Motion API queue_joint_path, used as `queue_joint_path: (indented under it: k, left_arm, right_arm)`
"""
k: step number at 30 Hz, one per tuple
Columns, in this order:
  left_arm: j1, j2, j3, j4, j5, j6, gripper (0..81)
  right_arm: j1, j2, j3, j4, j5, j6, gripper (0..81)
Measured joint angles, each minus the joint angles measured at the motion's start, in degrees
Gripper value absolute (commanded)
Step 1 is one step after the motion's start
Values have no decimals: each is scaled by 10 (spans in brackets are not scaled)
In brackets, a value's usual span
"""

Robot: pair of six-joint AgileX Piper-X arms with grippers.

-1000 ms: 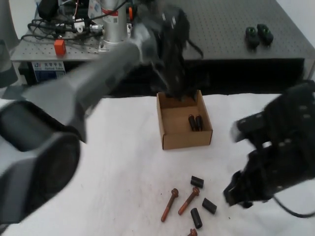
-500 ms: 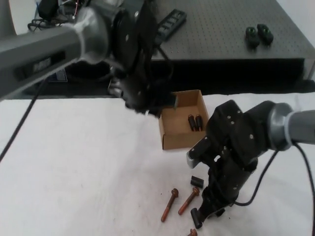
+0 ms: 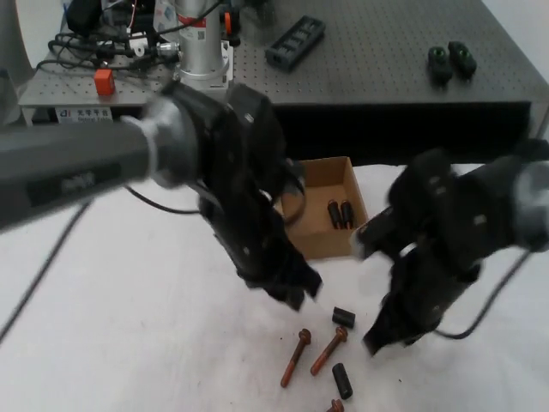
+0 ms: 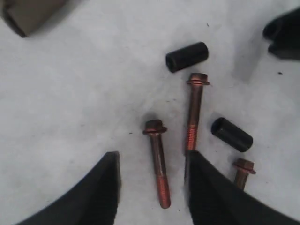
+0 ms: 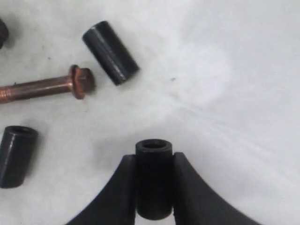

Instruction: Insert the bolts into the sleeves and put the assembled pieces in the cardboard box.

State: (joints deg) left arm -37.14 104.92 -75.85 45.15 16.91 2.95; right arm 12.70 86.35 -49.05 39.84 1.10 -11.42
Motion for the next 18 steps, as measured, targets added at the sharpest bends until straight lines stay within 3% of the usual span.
queue_joint_path:
  k: [6,16,18]
  left_arm:
    - [-42,48,0,-3,-35,26,322]
    - [-42,91,0,-20,-42,25,320]
    - [-42,91,-1,-23,-42,21,281]
  right_arm:
    - [-32,-111,50,13,-11,31,32]
    - [-39,-235,97,23,-16,58,32]
    - [-39,-247,101,26,-16,61,32]
